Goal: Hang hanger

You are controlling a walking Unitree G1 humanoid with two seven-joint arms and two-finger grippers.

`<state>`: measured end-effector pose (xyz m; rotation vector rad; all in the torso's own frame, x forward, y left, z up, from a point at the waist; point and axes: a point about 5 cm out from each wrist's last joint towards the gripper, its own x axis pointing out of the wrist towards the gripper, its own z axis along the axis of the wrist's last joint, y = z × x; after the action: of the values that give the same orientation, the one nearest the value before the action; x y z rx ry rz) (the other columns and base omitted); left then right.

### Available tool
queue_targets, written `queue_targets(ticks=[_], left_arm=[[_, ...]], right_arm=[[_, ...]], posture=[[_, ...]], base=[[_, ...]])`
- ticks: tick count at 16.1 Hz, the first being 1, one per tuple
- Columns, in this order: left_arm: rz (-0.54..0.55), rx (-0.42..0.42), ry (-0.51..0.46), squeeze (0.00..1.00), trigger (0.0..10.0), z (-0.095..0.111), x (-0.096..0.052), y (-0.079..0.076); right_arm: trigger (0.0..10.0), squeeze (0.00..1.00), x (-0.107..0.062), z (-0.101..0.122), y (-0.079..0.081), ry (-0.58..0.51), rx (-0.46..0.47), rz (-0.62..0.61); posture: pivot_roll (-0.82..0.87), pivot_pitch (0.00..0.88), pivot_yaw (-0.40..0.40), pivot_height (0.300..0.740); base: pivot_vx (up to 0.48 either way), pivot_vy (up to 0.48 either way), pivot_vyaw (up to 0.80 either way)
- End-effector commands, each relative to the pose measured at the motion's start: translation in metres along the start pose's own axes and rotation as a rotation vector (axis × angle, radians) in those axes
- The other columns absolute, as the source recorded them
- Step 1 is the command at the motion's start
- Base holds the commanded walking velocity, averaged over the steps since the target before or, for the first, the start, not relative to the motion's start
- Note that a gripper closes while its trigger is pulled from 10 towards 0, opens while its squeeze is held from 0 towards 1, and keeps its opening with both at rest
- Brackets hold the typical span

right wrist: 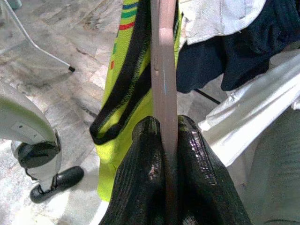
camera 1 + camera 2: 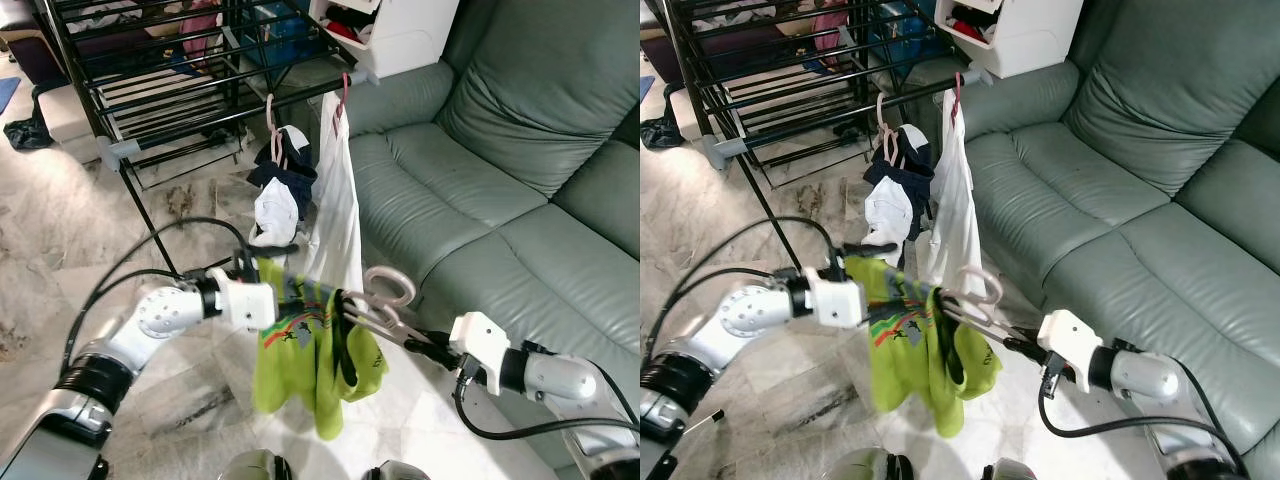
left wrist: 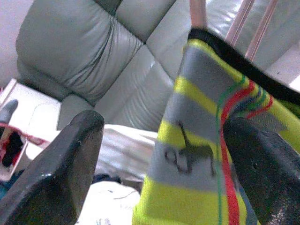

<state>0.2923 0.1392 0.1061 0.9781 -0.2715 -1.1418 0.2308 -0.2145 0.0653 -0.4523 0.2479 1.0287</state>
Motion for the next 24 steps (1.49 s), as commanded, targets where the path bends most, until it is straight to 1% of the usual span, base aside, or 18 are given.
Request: queue_targets(ticks=[1,2,5,8,10,11,13,15,24], left_arm=[[-0.038,0.022,0.002,0.0,2.2,-0.001,0.001,0.002],[-0.064,0.025,0.004,0.0,0.0,-0.002,0.002,0.001],[-0.105,0.047,0.023,0.0,0.0,-0.006,0.005,0.001],[-0.113,0.036,0.044,0.0,0.0,-0.01,0.006,0.004],[-0.148,0.008,0.072,0.0,0.0,-0.015,0.008,0.003],[-0.155,0.012,0.075,0.0,0.0,-0.015,0.009,0.002],[-0.17,0.006,0.077,0.0,0.0,-0.016,0.01,0.001],[-0.213,-0.008,0.094,0.0,0.0,-0.019,0.01,-0.003],[-0.281,-0.04,0.135,0.0,0.0,-0.025,0.009,-0.004]], right_arm=[[10.0,0.0,0.002,0.006,-0.003,-0.024,-0.049,0.026],[10.0,0.0,0.002,0.006,-0.005,-0.023,-0.059,0.031],[10.0,0.0,0.004,0.006,-0.006,-0.023,-0.102,0.045],[10.0,0.0,0.005,0.005,-0.004,-0.008,-0.155,0.064],[10.0,0.0,0.006,0.006,-0.005,-0.008,-0.192,0.071],[10.0,0.0,0.007,0.007,-0.006,-0.006,-0.204,0.071],[10.0,0.0,0.008,0.008,-0.007,-0.009,-0.213,0.067],[10.0,0.0,0.008,0.007,-0.006,-0.01,-0.231,0.065],[10.0,0.0,0.011,0.005,-0.007,-0.001,-0.272,0.062]], posture=[[-0.04,0.0,0.043,0.74],[-0.04,0.0,0.046,0.74],[-0.04,0.0,0.046,0.74],[-0.04,0.0,0.045,0.74],[-0.04,0.0,0.045,0.74],[-0.05,0.0,0.046,0.74],[-0.05,0.0,0.046,0.74],[-0.05,0.0,0.046,0.74],[-0.06,0.0,0.05,0.74]], base=[[0.0,0.0,0.0],[0.0,0.0,0.0],[0.0,0.0,0.0],[0.0,0.0,0.0],[0.0,0.0,0.0],[0.0,0.0,0.0],[0.0,0.0,0.0],[0.0,0.0,0.0],[0.0,0.0,0.0]])
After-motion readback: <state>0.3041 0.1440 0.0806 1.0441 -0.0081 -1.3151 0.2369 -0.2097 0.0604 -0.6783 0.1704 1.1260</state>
